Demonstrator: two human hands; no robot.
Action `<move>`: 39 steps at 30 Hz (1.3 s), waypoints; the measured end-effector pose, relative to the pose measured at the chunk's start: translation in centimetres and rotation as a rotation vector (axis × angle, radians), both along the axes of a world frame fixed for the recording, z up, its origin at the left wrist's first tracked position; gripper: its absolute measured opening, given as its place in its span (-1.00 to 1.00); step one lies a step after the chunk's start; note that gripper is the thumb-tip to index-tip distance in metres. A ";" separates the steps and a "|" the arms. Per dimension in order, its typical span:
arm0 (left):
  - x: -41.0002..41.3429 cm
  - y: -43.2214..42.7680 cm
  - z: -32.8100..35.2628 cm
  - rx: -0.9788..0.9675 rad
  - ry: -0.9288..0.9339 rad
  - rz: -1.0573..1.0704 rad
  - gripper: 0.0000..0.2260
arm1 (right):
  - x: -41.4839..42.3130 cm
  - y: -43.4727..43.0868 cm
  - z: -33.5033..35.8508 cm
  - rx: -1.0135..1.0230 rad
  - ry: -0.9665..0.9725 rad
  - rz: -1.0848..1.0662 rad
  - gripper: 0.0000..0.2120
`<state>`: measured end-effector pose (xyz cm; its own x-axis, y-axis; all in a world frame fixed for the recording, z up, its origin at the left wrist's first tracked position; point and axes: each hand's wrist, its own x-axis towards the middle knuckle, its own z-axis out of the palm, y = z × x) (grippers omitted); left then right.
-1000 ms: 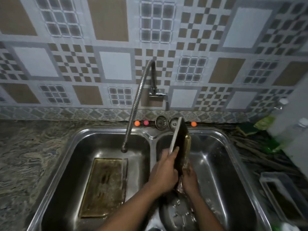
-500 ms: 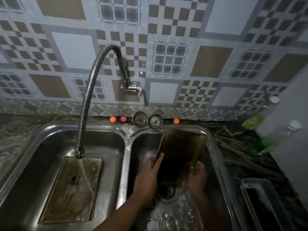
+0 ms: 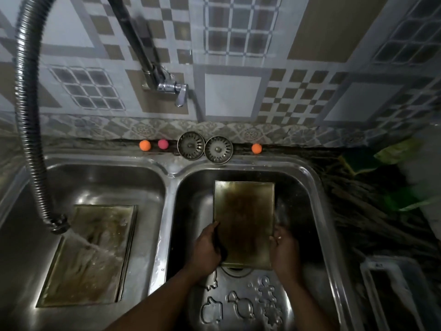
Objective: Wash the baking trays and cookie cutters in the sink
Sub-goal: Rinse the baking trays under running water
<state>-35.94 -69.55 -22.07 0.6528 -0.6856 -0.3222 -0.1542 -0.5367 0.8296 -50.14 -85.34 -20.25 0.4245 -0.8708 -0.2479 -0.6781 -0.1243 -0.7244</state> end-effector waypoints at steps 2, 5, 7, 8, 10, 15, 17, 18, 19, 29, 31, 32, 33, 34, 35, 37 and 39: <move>-0.1 0.2 -1.2 0.062 0.025 -0.003 -0.39 | -0.1 -0.2 -0.3 0.002 0.023 0.026 -0.71; -0.2 0.5 -2.3 0.151 0.017 0.024 -0.69 | -0.4 -0.6 -1.8 0.092 0.091 0.071 -0.63; -0.1 0.8 -2.5 0.184 0.027 0.023 -0.84 | -0.8 -0.5 -3.0 0.163 0.129 0.090 -0.60; 0.1 0.9 -2.2 0.204 0.022 0.011 -0.89 | -0.8 -0.5 -3.3 0.169 0.131 0.088 -0.59; 0.2 0.9 -1.7 0.203 0.023 -0.013 -0.92 | -0.7 0.0 -2.6 0.202 0.116 0.092 -0.59; 0.4 0.8 -0.7 0.197 0.067 -0.003 -0.84 | -0.7 0.7 -1.7 0.120 0.154 0.123 -0.65; 0.6 0.7 0.5 0.159 0.076 0.000 -0.84 | -0.7 0.6 -1.6 0.148 0.145 0.119 -0.80; 0.7 0.7 1.6 0.121 0.069 0.008 -0.78 | -0.2 1.0 -0.8 0.176 0.136 0.105 -0.85; 1.0 0.8 2.4 0.084 0.063 0.020 -0.70 | 0.5 1.7 0.7 0.175 0.106 0.078 -0.89; 7.3 12.2 14.5 -0.364 0.017 0.386 -0.82 | 14.7 15.7 12.5 0.039 -0.418 0.228 -0.88; 9.1 15.8 14.6 -0.309 -0.045 0.420 -0.90 | 17.8 19.6 12.7 0.282 -0.438 0.245 -0.91; 9.8 17.5 14.1 -0.262 -0.069 0.426 -0.91 | 19.1 21.5 12.4 0.417 -0.443 0.234 -0.89; 10.4 19.1 13.7 -0.217 -0.073 0.433 -0.93 | 20.3 23.1 11.9 0.549 -0.441 0.211 -0.86; 11.1 20.5 12.8 -0.162 -0.065 0.445 -0.91 | 21.3 24.4 11.1 0.664 -0.431 0.188 -0.83; 11.6 21.8 12.3 -0.117 -0.062 0.460 -0.82 | 22.2 25.5 10.2 0.754 -0.419 0.172 -0.81; 12.6 23.9 10.9 -0.026 -0.047 0.478 -0.78 | 23.4 27.1 8.4 0.907 -0.409 0.142 -0.82; 13.4 26.0 9.7 0.099 -0.039 0.463 -0.93 | 24.1 28.0 6.3 0.861 -0.301 0.148 -0.86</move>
<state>-22.55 -43.52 -12.40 0.8953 -0.2872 -0.3404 0.0895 -0.6327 0.7692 -26.08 -57.31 -13.97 0.6680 -0.3692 -0.6462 -0.4666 0.4687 -0.7501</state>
